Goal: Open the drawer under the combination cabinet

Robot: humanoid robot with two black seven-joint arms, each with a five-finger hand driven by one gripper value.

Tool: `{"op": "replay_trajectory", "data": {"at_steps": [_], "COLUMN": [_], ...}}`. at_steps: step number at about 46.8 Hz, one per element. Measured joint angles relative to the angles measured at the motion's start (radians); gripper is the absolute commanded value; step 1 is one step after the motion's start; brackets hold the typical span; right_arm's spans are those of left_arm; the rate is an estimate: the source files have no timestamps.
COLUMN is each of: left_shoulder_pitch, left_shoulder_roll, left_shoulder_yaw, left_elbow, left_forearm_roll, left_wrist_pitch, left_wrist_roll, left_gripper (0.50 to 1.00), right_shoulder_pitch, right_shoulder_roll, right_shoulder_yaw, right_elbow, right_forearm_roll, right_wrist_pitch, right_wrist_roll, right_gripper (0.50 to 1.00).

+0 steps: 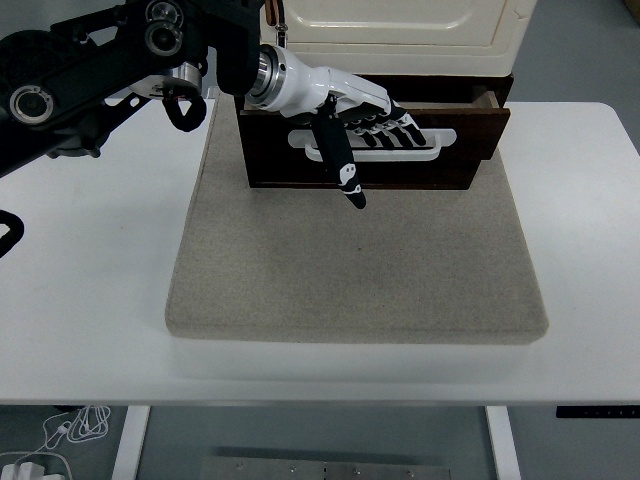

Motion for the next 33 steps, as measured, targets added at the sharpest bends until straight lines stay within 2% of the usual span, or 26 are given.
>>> {"op": "replay_trajectory", "data": {"at_steps": [16,33], "left_shoulder_pitch": [-0.005,0.007], "left_shoulder_roll": [0.000,-0.001], "left_shoulder_yaw": [-0.031,-0.001], "left_elbow": [0.012,0.015], "left_forearm_roll": [0.020,0.039], "left_wrist_pitch": [0.000,0.000], "left_wrist_roll": [-0.001,-0.001], "left_gripper": [1.000,1.000], "right_shoulder_pitch": [0.000,0.000], "right_shoulder_roll": [0.000,0.000], "right_shoulder_yaw": [0.000,0.000], "right_elbow": [-0.001,-0.001], "right_forearm_roll": [0.000,0.000], "right_wrist_pitch": [0.000,0.000], "right_wrist_roll": [0.000,0.000], "right_gripper": [0.928,0.928]}}
